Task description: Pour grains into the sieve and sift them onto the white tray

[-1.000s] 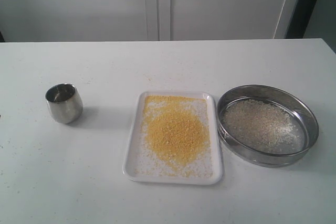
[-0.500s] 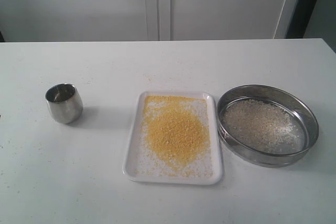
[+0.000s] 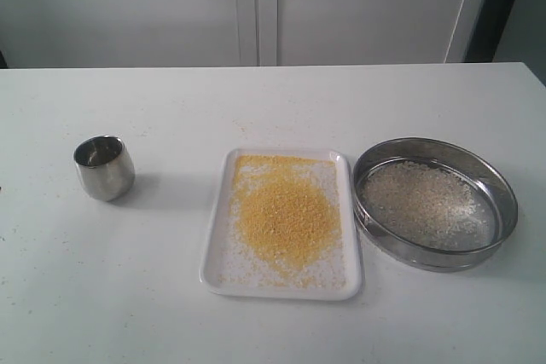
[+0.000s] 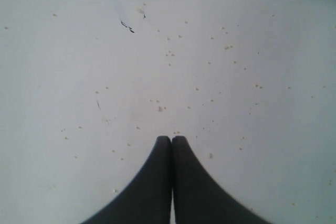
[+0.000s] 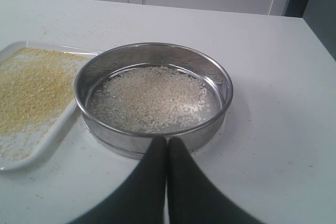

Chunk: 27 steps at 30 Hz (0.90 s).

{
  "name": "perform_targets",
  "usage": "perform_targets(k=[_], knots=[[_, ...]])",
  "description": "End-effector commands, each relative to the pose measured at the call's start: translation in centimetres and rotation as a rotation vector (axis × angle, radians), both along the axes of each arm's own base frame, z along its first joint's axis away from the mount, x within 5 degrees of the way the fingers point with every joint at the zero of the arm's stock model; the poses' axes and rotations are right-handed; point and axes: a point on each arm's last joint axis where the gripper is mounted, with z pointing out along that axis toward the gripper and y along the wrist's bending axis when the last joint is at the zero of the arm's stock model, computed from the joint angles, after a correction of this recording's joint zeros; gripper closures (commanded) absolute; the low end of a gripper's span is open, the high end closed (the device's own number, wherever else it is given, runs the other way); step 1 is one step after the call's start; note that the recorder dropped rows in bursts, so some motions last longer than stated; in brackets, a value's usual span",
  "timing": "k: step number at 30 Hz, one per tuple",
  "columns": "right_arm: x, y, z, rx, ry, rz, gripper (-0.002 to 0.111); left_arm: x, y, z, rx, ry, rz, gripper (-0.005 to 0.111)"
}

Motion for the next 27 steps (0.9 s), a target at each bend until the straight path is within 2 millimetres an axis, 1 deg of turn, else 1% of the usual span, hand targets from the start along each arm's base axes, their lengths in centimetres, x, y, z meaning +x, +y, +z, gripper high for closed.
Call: perform_targets(k=[1, 4, 8, 11, 12, 19, 27], knots=[[0.0, 0.0, 0.0, 0.003, -0.014, 0.003, 0.108, -0.1, 0.1, 0.3, -0.003, 0.001, -0.003, 0.107], [0.0, 0.0, 0.0, 0.003, -0.014, 0.003, 0.108, -0.2, 0.1, 0.3, 0.016, 0.001, -0.024, 0.107], [0.0, 0.0, 0.0, 0.003, -0.014, 0.003, 0.108, -0.8, 0.1, 1.5, 0.021, -0.051, -0.025, 0.107], [0.0, 0.0, 0.0, 0.003, -0.014, 0.003, 0.108, -1.8, 0.1, 2.3, 0.030, -0.127, -0.021, 0.107], [0.0, 0.0, 0.0, 0.003, -0.014, 0.003, 0.108, -2.3, 0.1, 2.6, 0.034, -0.163, -0.018, 0.107], [0.0, 0.0, 0.0, 0.003, -0.014, 0.003, 0.108, -5.8, -0.1, 2.8, 0.069, -0.291, -0.049, 0.107], [0.0, 0.0, 0.0, 0.003, -0.014, 0.003, 0.108, -10.0, -0.3, 1.5, 0.099, -0.427, -0.056, 0.107]])
